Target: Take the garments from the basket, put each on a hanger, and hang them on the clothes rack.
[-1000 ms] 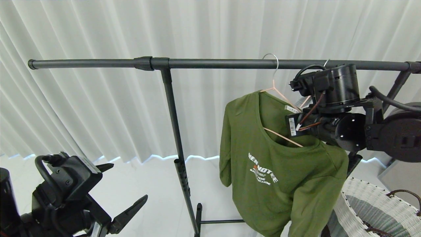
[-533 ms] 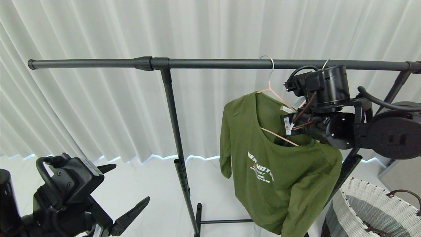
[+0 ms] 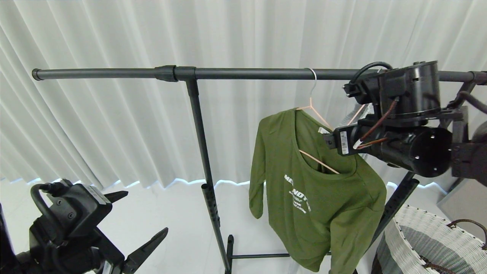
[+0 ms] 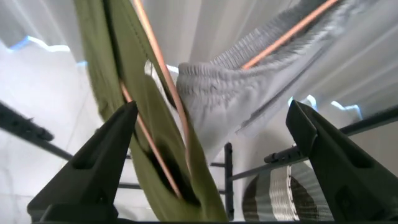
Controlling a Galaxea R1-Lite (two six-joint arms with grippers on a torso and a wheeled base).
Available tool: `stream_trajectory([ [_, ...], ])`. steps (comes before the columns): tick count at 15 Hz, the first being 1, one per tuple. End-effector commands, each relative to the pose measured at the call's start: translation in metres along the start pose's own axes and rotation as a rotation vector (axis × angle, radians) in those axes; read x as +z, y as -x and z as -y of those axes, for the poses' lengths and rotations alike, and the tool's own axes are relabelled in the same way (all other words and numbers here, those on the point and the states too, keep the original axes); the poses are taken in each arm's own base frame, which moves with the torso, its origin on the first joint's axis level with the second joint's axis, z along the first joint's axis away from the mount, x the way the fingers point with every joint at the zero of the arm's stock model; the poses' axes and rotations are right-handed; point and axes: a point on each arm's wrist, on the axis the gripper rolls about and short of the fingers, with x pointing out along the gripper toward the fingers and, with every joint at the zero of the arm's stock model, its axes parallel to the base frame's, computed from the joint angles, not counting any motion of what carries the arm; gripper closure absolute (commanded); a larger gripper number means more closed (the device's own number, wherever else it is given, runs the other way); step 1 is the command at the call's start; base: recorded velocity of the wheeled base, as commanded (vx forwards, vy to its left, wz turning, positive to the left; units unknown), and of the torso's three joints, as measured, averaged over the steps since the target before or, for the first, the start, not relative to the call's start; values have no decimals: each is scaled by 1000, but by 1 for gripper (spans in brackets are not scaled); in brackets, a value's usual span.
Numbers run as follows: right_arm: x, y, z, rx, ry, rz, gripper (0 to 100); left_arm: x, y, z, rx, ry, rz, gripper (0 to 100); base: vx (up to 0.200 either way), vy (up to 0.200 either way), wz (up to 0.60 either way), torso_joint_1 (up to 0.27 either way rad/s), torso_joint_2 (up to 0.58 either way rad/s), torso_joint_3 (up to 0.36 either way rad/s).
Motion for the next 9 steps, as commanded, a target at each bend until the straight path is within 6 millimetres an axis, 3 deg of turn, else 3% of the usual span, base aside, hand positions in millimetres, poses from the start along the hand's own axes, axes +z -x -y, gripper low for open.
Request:
stream_trajectory([
  [1,0,44,22,30,-21,49,0,-4,7,-2,34,11,0,0,0,0,0,0,0,0],
  [5,-33,96,69,10,-17,68,0,-18,20,-14,173,54,-41,0,0,0,0,0,0,0],
  [8,-68,127,113,-118,43,60,0,-29,31,-25,329,101,-98,0,0,0,0,0,0,0],
  [9,-73,131,119,-144,55,54,0,-30,32,-26,346,106,-102,0,-200,0,0,7,2,2],
])
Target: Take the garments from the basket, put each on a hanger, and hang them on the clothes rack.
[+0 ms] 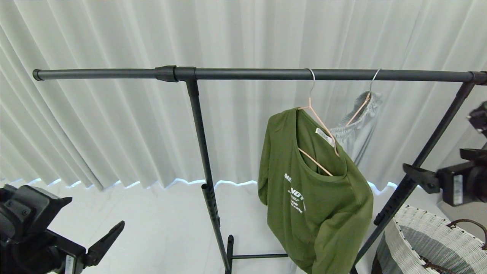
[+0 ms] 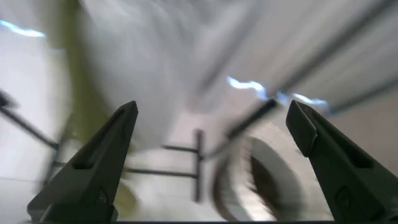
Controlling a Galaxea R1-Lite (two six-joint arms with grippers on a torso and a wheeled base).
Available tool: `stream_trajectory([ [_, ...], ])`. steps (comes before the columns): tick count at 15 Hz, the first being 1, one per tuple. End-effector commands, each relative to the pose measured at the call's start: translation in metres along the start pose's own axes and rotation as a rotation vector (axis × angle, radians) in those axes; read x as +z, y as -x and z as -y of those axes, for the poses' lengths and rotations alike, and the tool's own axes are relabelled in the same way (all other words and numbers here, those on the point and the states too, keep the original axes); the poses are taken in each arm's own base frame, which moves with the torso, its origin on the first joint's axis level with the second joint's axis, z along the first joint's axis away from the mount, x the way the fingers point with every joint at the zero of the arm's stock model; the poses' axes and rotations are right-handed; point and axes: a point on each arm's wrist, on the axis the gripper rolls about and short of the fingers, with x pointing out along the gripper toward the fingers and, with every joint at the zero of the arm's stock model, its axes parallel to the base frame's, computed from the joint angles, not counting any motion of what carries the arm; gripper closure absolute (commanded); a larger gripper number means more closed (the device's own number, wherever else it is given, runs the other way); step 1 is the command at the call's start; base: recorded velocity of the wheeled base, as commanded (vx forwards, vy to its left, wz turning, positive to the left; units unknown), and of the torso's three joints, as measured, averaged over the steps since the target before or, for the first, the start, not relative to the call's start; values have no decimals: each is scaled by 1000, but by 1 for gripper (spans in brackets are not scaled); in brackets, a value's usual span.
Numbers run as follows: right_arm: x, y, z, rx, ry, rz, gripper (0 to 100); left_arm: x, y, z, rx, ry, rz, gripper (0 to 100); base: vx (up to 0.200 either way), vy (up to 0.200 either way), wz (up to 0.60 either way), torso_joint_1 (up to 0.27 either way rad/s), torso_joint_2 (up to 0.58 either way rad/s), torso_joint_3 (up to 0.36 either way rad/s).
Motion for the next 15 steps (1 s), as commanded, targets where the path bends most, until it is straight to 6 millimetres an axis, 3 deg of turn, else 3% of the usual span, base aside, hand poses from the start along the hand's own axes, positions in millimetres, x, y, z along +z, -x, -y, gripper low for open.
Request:
stream_trajectory([
  [1,-35,38,43,-146,9,-1,0,-6,9,-7,94,24,-9,0,-200,0,0,2,7,2],
  [8,-91,76,60,-234,17,-93,0,-15,19,-8,214,37,-47,0,-200,0,0,0,0,4],
  [11,-108,83,64,-345,-2,-167,0,-21,25,-10,368,102,-108,0,-200,0,0,-2,2,2],
  [15,-131,100,65,-501,-36,-281,0,-49,47,1,595,175,-186,0,0,0,0,0,0,0],
])
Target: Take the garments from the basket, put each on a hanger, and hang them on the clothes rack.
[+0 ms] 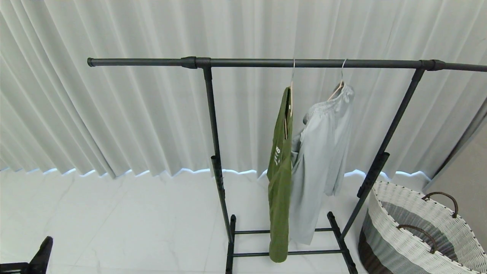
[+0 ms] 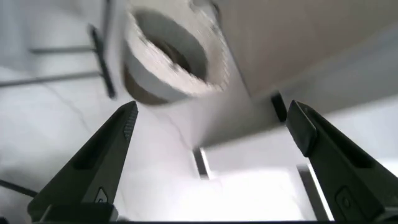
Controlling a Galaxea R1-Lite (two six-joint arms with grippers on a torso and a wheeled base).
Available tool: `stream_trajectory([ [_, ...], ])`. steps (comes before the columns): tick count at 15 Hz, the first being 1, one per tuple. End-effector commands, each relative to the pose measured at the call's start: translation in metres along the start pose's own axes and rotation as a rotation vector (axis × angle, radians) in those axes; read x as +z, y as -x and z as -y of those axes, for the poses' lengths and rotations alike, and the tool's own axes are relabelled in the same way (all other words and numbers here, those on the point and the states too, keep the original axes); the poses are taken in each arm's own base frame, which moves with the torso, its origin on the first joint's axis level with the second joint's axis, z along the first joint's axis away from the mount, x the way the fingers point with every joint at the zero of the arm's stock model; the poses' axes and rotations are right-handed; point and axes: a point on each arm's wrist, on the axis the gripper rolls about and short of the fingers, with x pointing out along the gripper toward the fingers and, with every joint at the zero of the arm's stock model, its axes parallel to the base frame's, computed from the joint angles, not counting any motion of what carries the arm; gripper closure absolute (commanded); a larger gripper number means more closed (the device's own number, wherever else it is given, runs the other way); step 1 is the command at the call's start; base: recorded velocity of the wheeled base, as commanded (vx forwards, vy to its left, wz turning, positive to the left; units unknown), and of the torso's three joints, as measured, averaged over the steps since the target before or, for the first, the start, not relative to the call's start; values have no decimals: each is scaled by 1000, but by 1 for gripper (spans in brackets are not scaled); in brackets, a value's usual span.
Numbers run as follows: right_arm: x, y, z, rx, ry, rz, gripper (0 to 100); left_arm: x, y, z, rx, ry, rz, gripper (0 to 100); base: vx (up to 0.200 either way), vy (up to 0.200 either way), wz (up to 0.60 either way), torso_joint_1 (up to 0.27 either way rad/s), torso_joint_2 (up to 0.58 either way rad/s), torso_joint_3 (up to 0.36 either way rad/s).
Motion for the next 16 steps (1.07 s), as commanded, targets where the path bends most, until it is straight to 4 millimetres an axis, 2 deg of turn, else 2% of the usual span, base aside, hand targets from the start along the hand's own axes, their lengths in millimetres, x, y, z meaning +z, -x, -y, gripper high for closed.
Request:
stream_trajectory([
  [1,-19,8,3,-91,-43,-36,0,-18,15,-5,112,33,-16,0,0,0,0,0,0,0],
  [3,-37,12,1,-150,-67,-69,0,-31,30,-7,177,51,-42,0,0,0,0,0,0,0],
  [5,-58,15,-2,-171,-97,-37,0,-45,49,-6,192,77,16,0,0,0,0,0,0,0],
  [7,-82,16,-7,-90,-154,116,0,-66,68,-1,186,96,111,0,0,0,0,0,0,0],
  [8,-92,13,-12,-22,-188,198,0,-67,72,-1,158,111,149,0,0,0,0,0,0,0],
  [10,-94,8,-15,19,-252,330,0,-68,72,-2,182,136,145,0,0,0,0,0,0,0],
  [14,-96,7,-13,-36,-282,320,0,-68,71,-1,180,152,145,0,0,0,0,0,0,0],
  [16,-96,7,-13,-52,-350,318,0,-69,71,-2,206,193,136,0,0,0,0,0,0,0],
])
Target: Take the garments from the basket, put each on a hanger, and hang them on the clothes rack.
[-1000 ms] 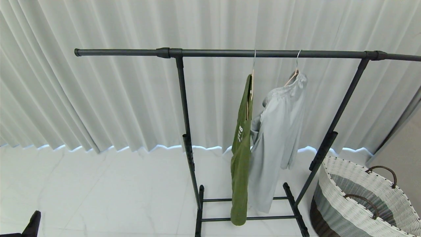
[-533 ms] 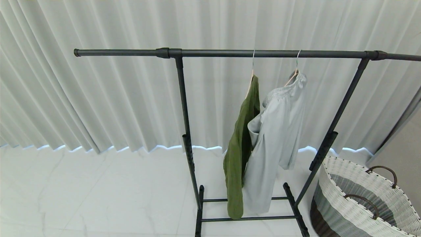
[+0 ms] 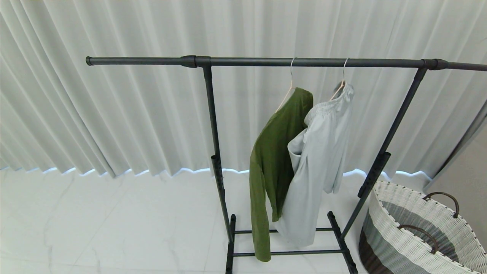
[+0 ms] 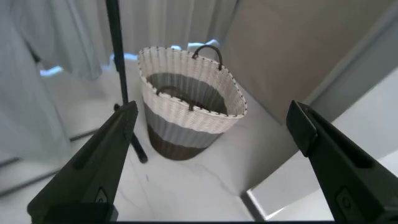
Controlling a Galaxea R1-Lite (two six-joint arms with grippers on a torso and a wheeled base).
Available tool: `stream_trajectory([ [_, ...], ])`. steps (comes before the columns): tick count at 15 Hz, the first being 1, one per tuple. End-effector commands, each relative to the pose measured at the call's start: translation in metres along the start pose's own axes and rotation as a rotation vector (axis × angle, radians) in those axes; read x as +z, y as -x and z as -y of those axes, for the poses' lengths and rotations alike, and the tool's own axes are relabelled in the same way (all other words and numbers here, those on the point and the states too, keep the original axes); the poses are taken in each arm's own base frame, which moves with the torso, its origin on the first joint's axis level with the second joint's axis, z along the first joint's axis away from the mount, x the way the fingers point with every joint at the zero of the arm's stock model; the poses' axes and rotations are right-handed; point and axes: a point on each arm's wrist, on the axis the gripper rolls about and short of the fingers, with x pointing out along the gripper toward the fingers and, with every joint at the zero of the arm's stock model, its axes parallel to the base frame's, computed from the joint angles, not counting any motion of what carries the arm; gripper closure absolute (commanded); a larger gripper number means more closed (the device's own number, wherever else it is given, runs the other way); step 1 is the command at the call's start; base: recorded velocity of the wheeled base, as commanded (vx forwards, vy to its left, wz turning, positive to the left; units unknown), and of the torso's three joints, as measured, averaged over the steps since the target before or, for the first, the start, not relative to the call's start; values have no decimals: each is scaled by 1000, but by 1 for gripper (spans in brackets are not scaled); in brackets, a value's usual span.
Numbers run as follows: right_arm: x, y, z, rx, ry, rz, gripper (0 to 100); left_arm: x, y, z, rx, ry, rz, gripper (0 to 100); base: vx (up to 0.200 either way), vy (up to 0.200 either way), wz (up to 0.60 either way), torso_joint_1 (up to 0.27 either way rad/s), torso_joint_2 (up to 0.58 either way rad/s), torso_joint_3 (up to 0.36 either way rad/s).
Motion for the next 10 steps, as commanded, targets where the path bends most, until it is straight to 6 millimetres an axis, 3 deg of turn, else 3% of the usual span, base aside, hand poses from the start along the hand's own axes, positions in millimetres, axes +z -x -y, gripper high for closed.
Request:
stream_trajectory([
  [1,-1,0,1,-36,-32,9,0,-1,0,0,-17,1,9,0,0,0,0,0,0,0],
  [6,-5,-8,-4,-10,-106,108,0,1,1,6,-319,36,78,0,0,0,0,0,0,0],
  [9,-5,-8,-5,56,-98,108,0,-1,-1,2,-612,29,160,0,0,0,0,0,0,0],
  [10,-5,-8,-7,103,-97,115,0,-1,-1,2,-601,46,153,0,0,0,0,0,0,0],
])
